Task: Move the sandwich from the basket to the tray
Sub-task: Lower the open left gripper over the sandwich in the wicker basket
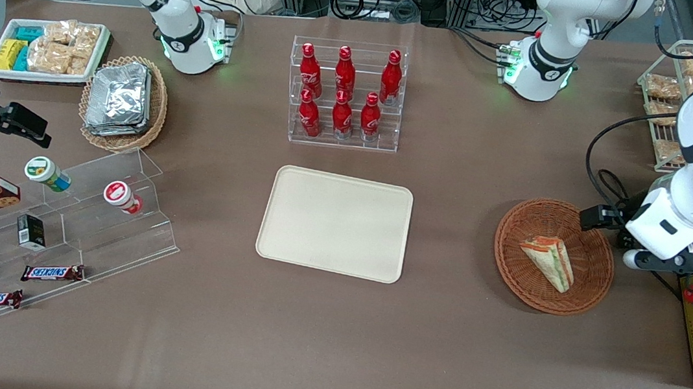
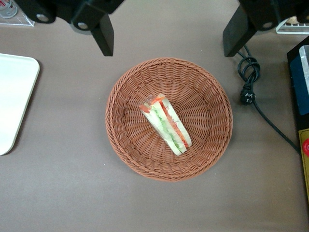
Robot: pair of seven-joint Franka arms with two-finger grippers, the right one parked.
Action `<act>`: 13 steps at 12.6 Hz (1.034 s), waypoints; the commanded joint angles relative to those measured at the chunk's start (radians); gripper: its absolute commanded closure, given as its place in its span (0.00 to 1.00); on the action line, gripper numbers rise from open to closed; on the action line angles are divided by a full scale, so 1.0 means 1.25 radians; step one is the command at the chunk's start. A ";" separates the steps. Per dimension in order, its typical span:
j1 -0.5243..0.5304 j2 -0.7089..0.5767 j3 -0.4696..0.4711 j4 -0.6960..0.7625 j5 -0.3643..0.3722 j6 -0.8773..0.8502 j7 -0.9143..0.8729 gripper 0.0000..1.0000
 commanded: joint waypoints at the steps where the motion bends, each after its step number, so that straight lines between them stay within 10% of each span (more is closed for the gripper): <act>1: 0.004 0.021 0.000 0.044 -0.007 -0.028 0.003 0.00; 6: 0.012 0.098 0.001 0.054 -0.008 -0.017 -0.014 0.00; 13: 0.013 0.211 0.000 -0.011 -0.012 0.111 -0.466 0.00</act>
